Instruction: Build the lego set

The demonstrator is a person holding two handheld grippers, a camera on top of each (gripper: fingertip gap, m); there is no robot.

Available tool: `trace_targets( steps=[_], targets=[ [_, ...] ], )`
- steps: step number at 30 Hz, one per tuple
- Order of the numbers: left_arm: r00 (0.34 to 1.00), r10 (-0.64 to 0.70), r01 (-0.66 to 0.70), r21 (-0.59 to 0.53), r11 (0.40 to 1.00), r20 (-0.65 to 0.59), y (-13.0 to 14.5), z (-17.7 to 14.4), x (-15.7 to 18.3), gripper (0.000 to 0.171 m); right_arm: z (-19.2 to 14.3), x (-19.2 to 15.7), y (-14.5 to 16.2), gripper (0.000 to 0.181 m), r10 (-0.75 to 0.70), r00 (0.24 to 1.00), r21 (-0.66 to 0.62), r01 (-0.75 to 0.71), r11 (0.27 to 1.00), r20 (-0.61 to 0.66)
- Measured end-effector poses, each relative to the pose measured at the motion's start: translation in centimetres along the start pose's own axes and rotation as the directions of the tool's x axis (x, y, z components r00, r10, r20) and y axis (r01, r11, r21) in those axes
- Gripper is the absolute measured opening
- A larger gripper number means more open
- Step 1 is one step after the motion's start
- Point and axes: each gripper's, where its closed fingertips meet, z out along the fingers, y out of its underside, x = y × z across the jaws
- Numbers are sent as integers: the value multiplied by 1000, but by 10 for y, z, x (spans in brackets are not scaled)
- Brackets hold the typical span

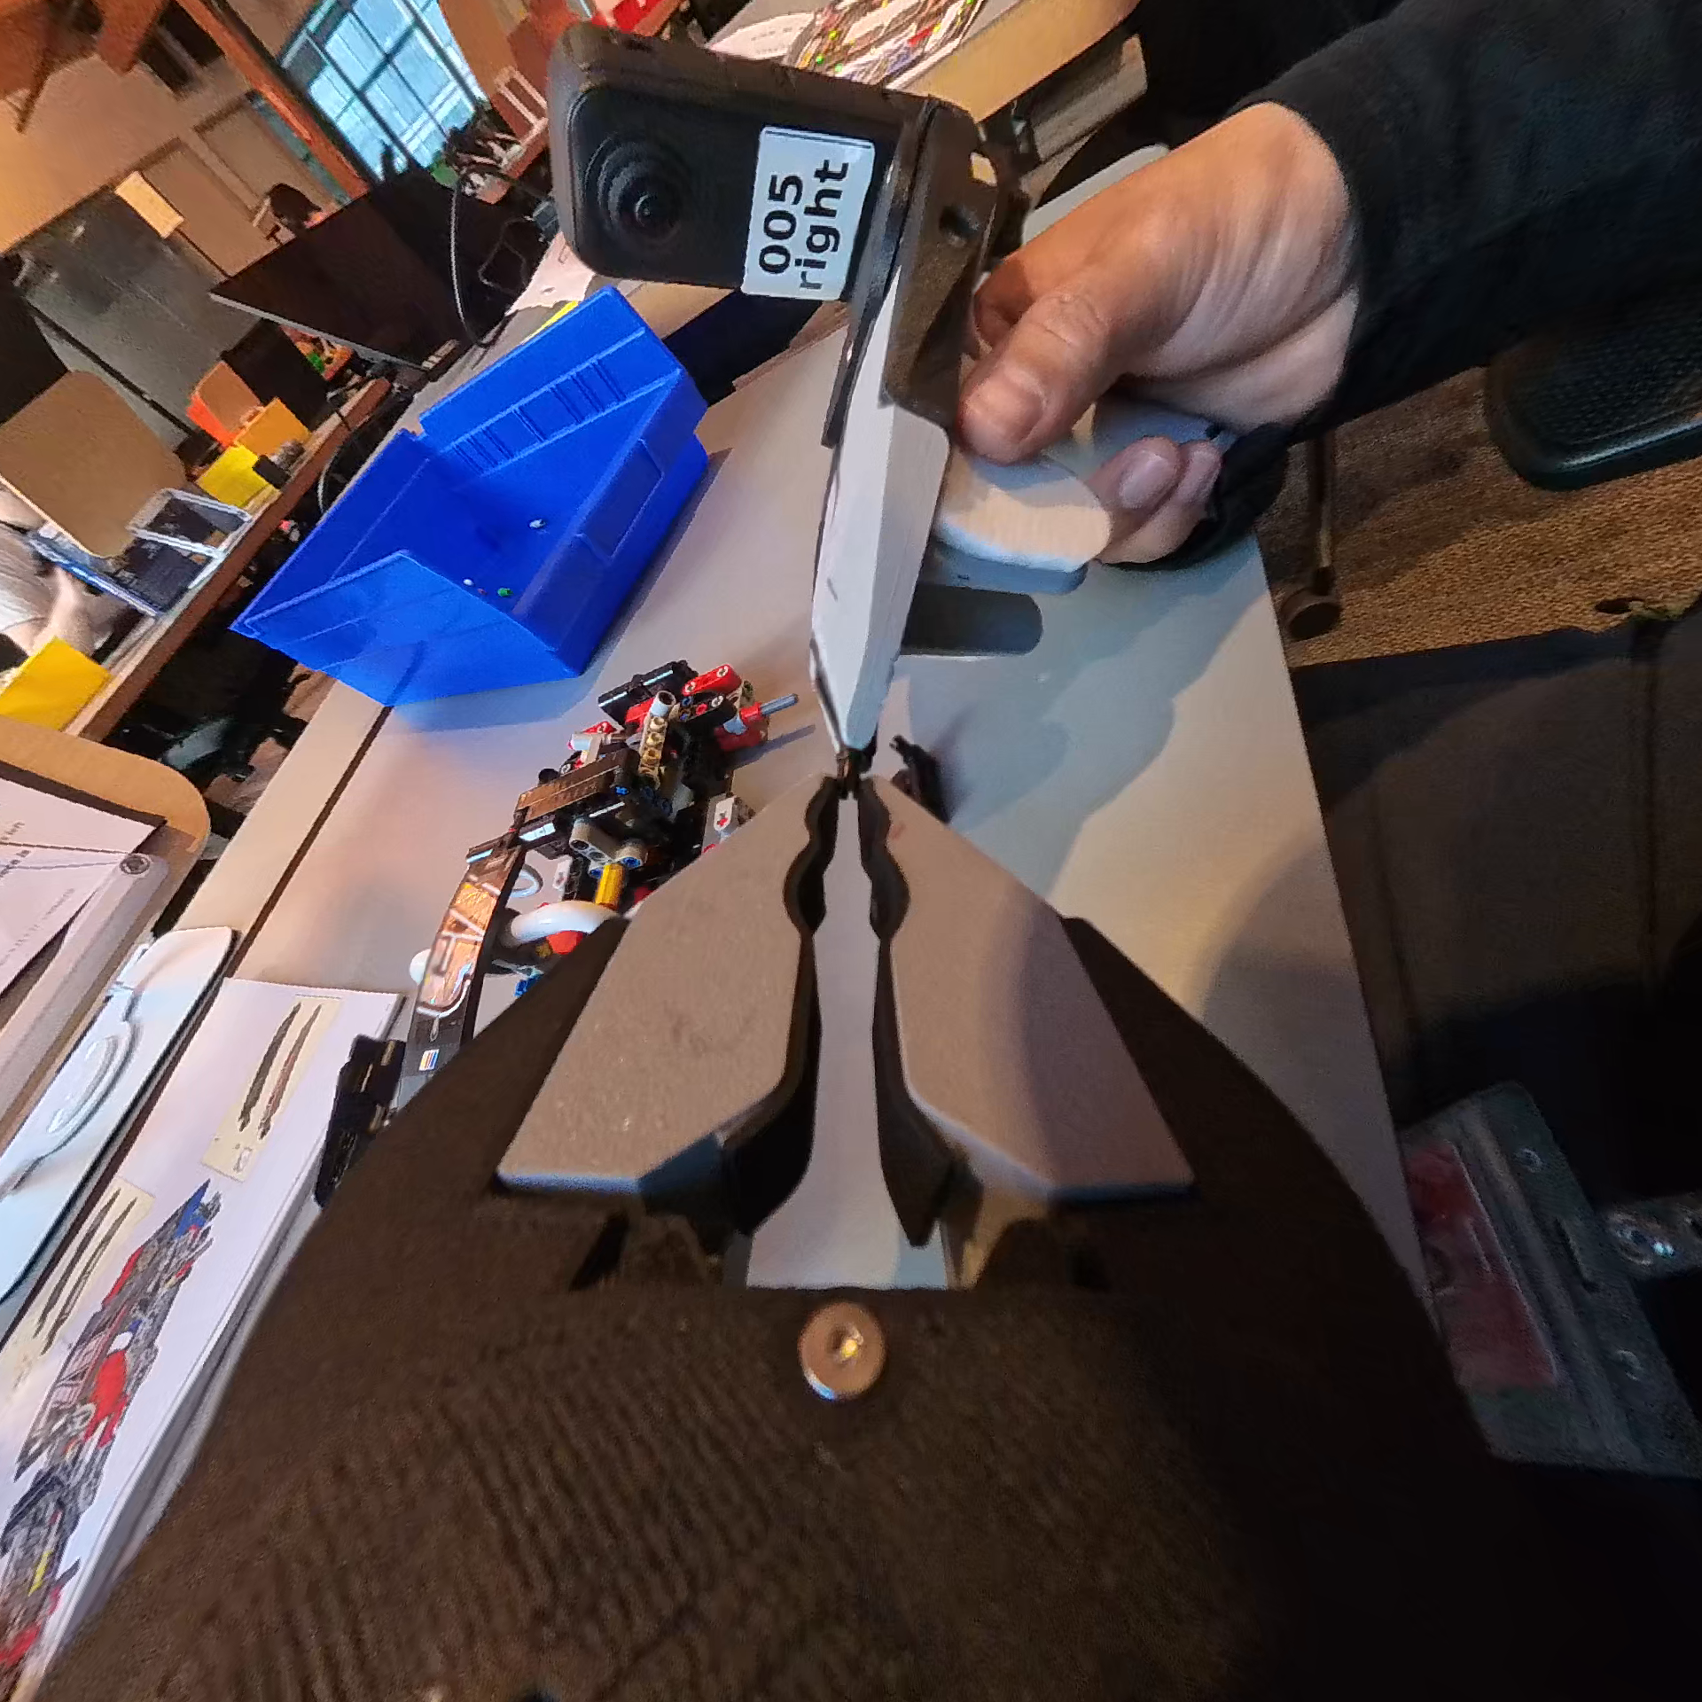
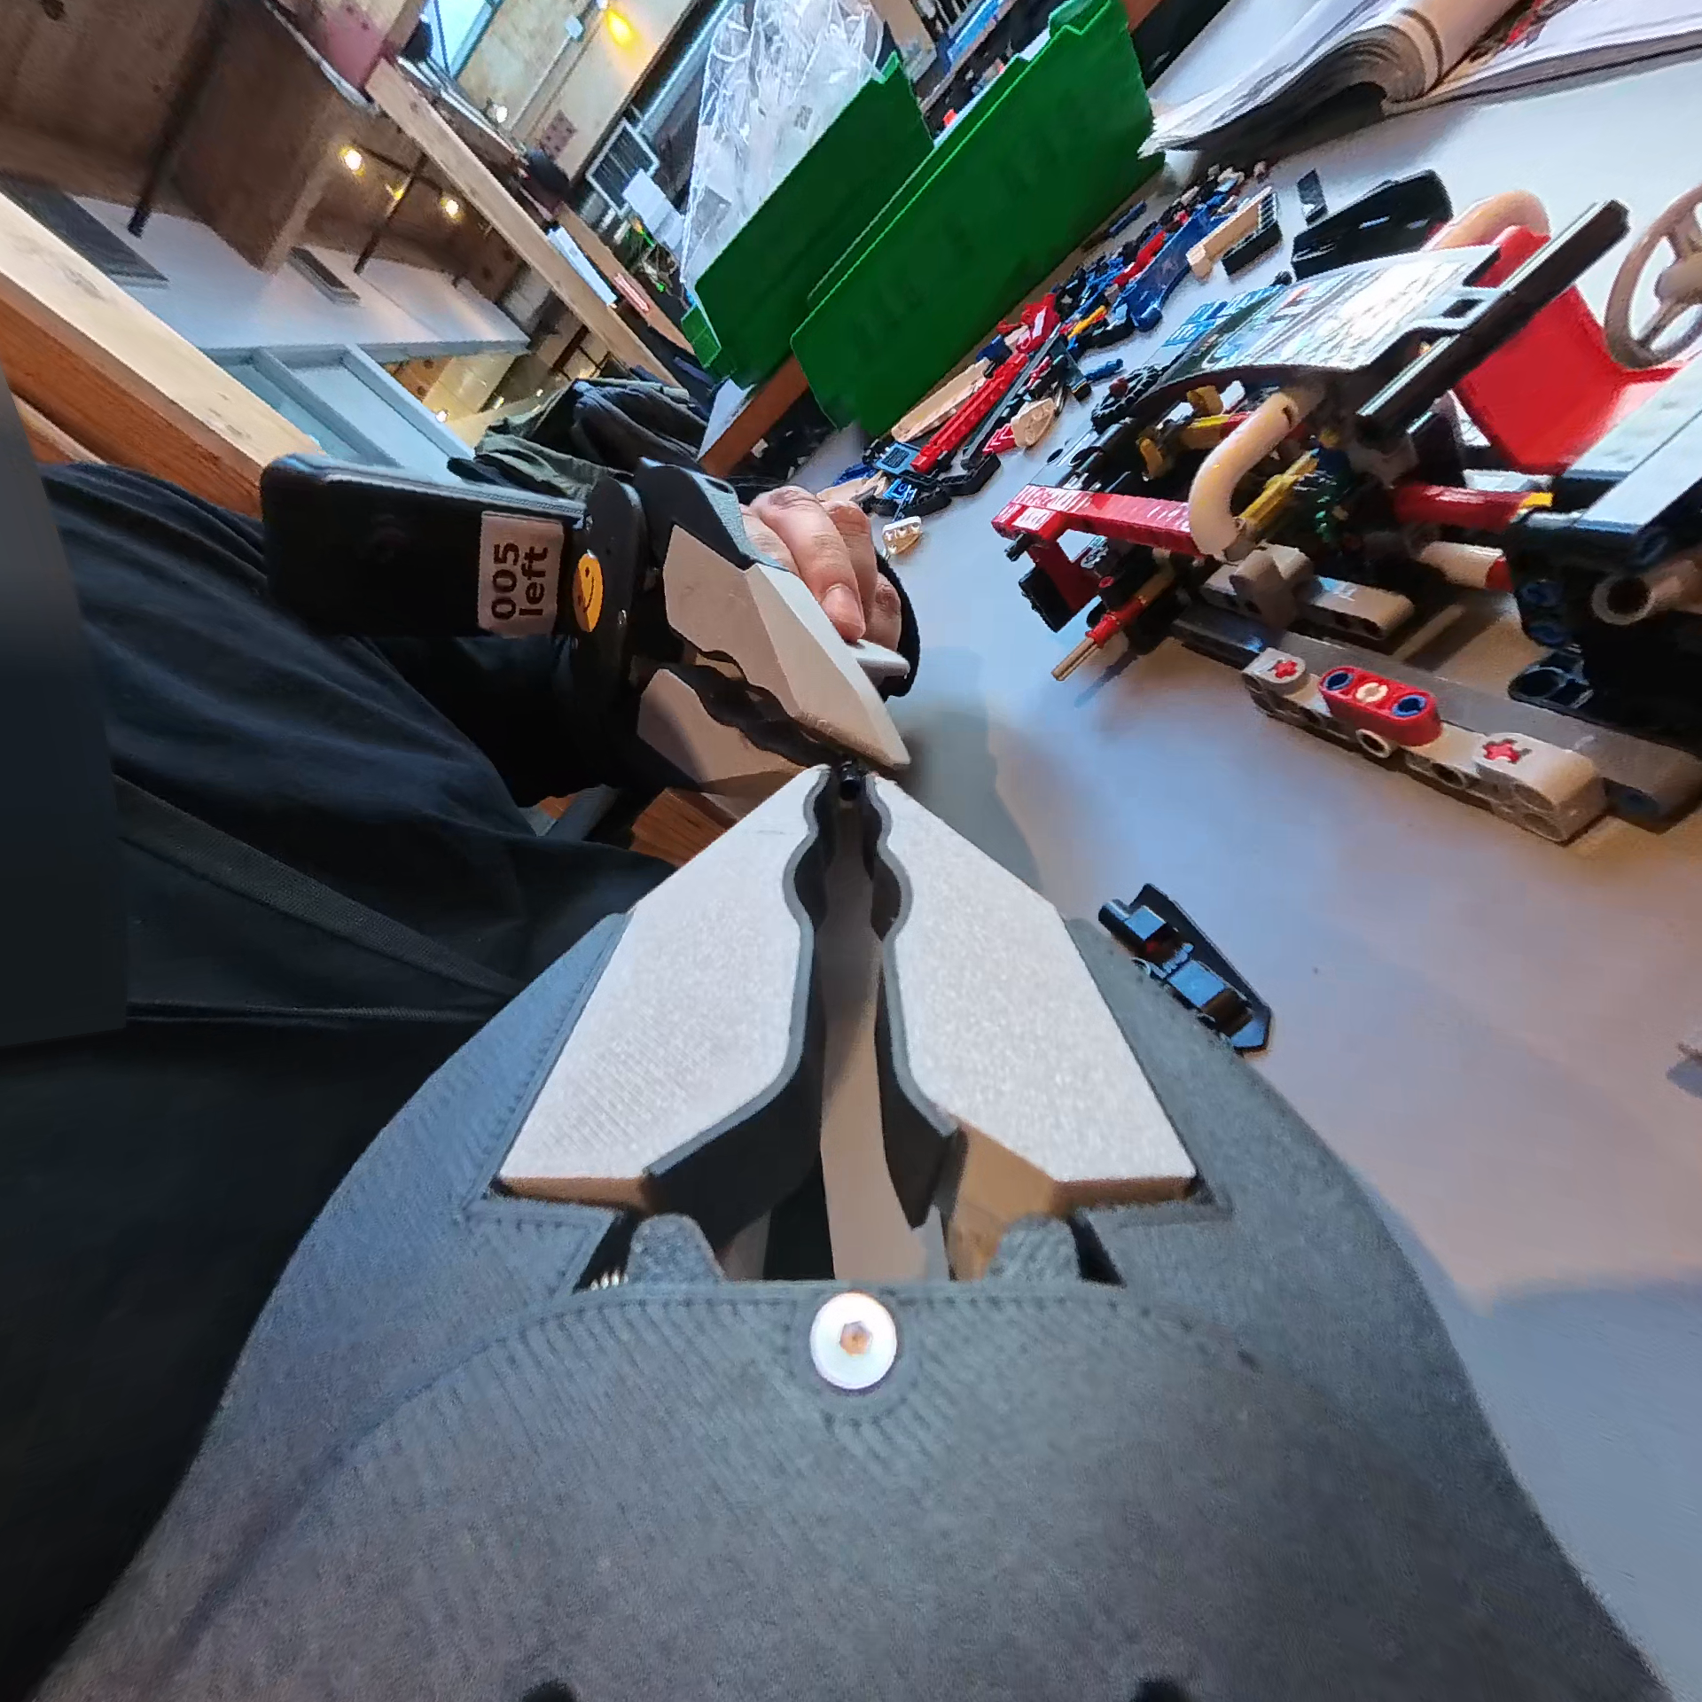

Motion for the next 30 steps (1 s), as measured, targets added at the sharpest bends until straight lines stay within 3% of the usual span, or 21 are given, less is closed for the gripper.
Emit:
trace_targets(
  steps=[5,9,13,16,24,27,30],
  targets=[
    [999,-46,45,-61,997,-22,8,6,2,2,-6,12,3,0,-63,992,-50,58,997,-108],
    [967,-227,206,-167,964,-116,22,15,10,14,-37,35,10,0,-249,912,-232,178,956,-326],
    [940,-303,251,-287,924,-154,39,30,15,28,-55,43,20,0,-388,838,-428,212,879,-383],
    [933,-321,246,-362,899,-163,50,39,18,25,-54,44,23,0,-458,807,-517,229,825,-373],
    [889,-398,296,-380,877,-227,47,47,21,12,-34,52,27,1,-556,781,-669,254,699,-284],
    [906,-367,273,-371,888,-212,47,47,20,12,-34,55,35,1,-604,758,-739,256,624,-247],
    [938,-291,211,-357,910,-187,46,47,20,8,-35,54,35,1,-621,749,-762,258,594,-230]
  ],
)
